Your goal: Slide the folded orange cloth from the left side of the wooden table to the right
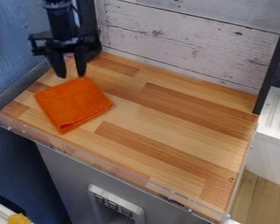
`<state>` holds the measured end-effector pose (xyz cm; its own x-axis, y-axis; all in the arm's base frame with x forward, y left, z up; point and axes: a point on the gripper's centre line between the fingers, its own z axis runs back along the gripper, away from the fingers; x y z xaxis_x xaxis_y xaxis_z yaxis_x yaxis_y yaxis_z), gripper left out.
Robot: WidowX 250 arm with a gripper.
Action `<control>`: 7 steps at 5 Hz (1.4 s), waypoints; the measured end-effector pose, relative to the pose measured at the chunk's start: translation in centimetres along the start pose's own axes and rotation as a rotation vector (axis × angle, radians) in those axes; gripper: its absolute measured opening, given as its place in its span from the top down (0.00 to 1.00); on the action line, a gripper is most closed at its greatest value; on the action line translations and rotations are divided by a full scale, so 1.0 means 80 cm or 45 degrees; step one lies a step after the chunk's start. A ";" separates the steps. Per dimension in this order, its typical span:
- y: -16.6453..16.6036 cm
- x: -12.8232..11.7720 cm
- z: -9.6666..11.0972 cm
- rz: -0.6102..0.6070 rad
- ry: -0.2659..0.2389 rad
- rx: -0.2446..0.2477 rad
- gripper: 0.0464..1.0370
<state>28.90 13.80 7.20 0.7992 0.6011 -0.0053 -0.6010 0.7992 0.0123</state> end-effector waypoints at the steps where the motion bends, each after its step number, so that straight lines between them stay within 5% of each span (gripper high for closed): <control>1: -0.002 0.008 -0.023 0.029 0.002 0.002 0.89; 2: -0.003 0.009 -0.048 0.046 -0.008 -0.001 0.98; 4: -0.009 0.009 -0.075 0.058 -0.003 -0.023 0.99; 7: -0.045 0.014 -0.077 -0.159 -0.023 -0.028 0.99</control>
<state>31.88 11.68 0.97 0.8679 0.4966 0.0125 -0.4965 0.8680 -0.0093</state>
